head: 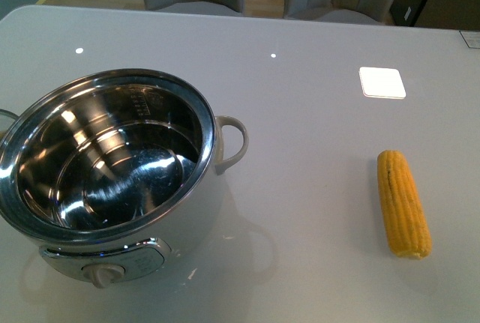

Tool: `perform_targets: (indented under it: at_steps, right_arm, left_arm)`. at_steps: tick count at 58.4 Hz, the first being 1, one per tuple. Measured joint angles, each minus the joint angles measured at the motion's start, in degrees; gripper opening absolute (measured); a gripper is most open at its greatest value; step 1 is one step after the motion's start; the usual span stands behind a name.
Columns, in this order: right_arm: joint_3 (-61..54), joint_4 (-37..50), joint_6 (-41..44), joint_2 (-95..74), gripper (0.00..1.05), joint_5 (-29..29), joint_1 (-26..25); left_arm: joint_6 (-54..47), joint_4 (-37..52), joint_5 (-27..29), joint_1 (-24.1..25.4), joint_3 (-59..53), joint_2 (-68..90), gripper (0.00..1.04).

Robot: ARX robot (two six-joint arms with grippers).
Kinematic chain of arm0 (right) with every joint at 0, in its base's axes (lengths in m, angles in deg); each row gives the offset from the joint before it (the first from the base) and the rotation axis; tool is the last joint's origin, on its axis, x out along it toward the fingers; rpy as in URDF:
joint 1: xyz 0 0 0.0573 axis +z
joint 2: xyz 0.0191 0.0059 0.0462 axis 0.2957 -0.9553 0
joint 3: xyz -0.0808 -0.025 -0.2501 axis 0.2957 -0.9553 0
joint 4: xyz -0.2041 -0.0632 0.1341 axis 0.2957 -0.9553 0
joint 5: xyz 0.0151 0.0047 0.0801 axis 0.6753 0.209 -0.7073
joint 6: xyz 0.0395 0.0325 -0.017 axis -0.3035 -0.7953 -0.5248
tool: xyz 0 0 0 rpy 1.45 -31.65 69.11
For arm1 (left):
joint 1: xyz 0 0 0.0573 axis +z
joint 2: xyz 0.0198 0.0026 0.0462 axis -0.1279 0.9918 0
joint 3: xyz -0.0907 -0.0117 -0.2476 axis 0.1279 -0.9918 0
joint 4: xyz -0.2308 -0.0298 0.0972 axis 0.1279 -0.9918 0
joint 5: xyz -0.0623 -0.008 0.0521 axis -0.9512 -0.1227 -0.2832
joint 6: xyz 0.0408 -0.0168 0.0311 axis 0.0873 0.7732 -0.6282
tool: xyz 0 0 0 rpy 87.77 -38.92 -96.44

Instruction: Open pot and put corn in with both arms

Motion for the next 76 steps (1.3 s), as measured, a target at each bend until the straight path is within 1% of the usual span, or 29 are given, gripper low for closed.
perform_targets:
  at_steps: [4,8,12,15,18,22,26,27,28,30,33,35,38,42,54,66,76]
  right_arm:
    - [0.0,0.0,0.0,0.0,0.96,0.0,0.0]
    - [0.0,0.0,0.0,0.0,0.96,0.0,0.0]
    - [0.0,0.0,0.0,0.0,0.96,0.0,0.0]
    - [0.0,0.0,0.0,0.0,0.96,0.0,0.0]
    - [0.0,0.0,0.0,0.0,0.96,0.0,0.0]
    - [0.0,0.0,0.0,0.0,0.96,0.0,0.0]
    - [0.1,-0.2,0.0,-0.1,0.96,0.1,0.0]
    - [1.5,-4.2,-2.1,-1.8,0.96,1.9,0.5]
    - [2.4,-6.5,-3.7,-2.8,0.96,2.6,0.7]
    - [5.9,-14.8,-8.3,-8.1,0.96,5.4,1.4]
    - [8.8,-22.7,-13.8,-14.2,0.96,6.0,1.6]
    - [9.2,-25.2,-15.9,-16.3,0.96,6.1,1.8]
    - [9.1,-25.9,-18.5,-18.1,0.96,6.2,2.2]
    - [9.2,-24.5,-20.1,-20.3,0.96,6.5,2.8]
    - [9.2,-14.5,-20.1,-31.8,0.96,6.8,4.5]
    - [12.1,0.5,-19.4,-52.2,0.96,8.3,6.7]
    - [17.2,8.1,-19.9,-69.7,0.96,10.6,9.8]
  left_arm:
    - [0.0,0.0,0.0,0.0,0.0,0.0,0.58]
    - [0.0,0.0,0.0,0.0,0.0,0.0,0.72]
    - [0.0,0.0,0.0,0.0,0.0,0.0,0.82]
    - [0.0,0.0,0.0,0.0,0.0,0.0,0.93]
    - [-0.1,0.0,0.0,0.0,0.0,0.0,1.0]
    - [-0.2,0.0,0.0,0.0,0.0,0.0,0.98]
    - [-0.2,0.0,0.0,0.0,0.0,0.0,0.98]
    - [-0.2,0.0,0.0,0.0,0.0,0.0,0.98]
    - [-0.2,0.0,0.0,0.0,0.0,0.0,0.98]
    - [-0.2,0.0,0.1,0.0,0.0,0.0,0.98]
    - [-0.2,0.0,0.0,0.0,0.0,0.0,0.98]
    - [-0.2,0.0,0.0,0.0,0.0,0.0,0.98]
    - [-0.2,0.0,0.0,0.0,0.0,0.0,0.98]
    - [-0.2,0.0,0.0,0.0,0.0,0.0,0.98]
    - [-0.2,0.0,0.0,0.0,0.0,0.0,0.98]
    - [-0.2,0.0,0.0,0.0,0.0,0.0,0.98]
    - [-0.2,0.0,0.0,0.0,0.0,0.0,0.98]
